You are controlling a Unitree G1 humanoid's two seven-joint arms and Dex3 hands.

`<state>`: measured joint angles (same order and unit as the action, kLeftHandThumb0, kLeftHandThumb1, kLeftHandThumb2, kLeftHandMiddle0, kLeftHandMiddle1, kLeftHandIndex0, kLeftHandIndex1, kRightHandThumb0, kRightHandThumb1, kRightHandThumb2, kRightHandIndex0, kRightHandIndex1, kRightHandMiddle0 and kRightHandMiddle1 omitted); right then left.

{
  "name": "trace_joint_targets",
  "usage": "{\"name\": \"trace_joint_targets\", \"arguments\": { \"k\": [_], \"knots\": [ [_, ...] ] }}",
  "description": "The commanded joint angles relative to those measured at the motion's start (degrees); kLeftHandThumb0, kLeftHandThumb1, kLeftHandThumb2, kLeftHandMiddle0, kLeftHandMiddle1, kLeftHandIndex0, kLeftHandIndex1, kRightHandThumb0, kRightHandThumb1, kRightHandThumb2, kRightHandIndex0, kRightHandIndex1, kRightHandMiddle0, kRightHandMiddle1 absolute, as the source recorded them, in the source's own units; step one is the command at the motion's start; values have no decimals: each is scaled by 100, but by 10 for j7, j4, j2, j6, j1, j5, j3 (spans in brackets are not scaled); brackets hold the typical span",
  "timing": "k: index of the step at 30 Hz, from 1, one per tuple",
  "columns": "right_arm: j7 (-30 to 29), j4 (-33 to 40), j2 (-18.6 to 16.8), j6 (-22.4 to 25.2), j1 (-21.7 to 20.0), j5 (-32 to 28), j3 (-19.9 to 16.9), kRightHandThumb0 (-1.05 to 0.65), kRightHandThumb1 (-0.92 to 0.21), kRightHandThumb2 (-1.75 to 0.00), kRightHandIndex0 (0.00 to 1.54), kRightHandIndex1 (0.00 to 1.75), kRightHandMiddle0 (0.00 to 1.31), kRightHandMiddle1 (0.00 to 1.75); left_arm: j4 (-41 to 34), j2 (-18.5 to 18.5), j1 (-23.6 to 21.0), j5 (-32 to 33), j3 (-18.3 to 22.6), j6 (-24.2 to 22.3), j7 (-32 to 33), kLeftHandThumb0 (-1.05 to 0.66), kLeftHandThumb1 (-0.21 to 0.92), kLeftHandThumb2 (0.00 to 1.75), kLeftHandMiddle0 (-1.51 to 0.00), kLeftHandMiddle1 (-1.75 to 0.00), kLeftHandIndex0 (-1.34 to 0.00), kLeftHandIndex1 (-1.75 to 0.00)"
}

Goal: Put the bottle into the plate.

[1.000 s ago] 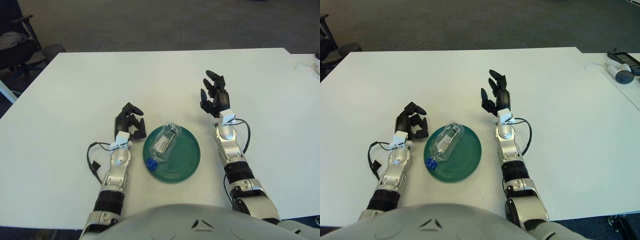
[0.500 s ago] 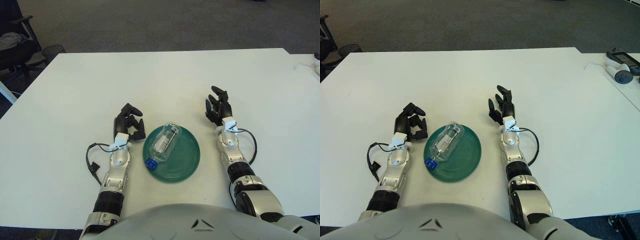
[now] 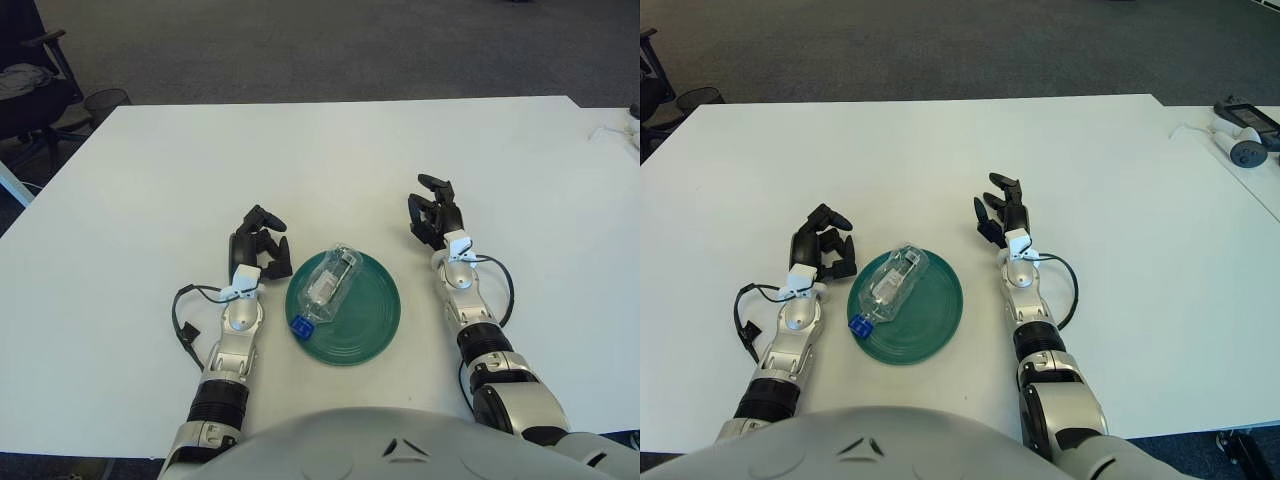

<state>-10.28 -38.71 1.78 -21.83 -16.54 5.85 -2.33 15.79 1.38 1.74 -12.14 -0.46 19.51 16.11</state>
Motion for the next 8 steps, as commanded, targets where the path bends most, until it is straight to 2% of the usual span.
{"name": "trace_joint_targets", "arguments": {
  "k": [1, 8],
  "knots": [
    [7, 9, 1, 55, 38, -5, -1, -67, -92, -52, 26, 73, 0, 91, 6, -8, 10, 3, 6, -20, -5, -53, 16, 150, -129, -175, -73, -175],
    [18, 63, 0, 87, 64, -9, 0, -63, -92, -53, 26, 74, 0, 90, 0, -5, 10, 2, 5, -27, -4, -53, 17, 149, -129, -175, -73, -175]
  ]
}}
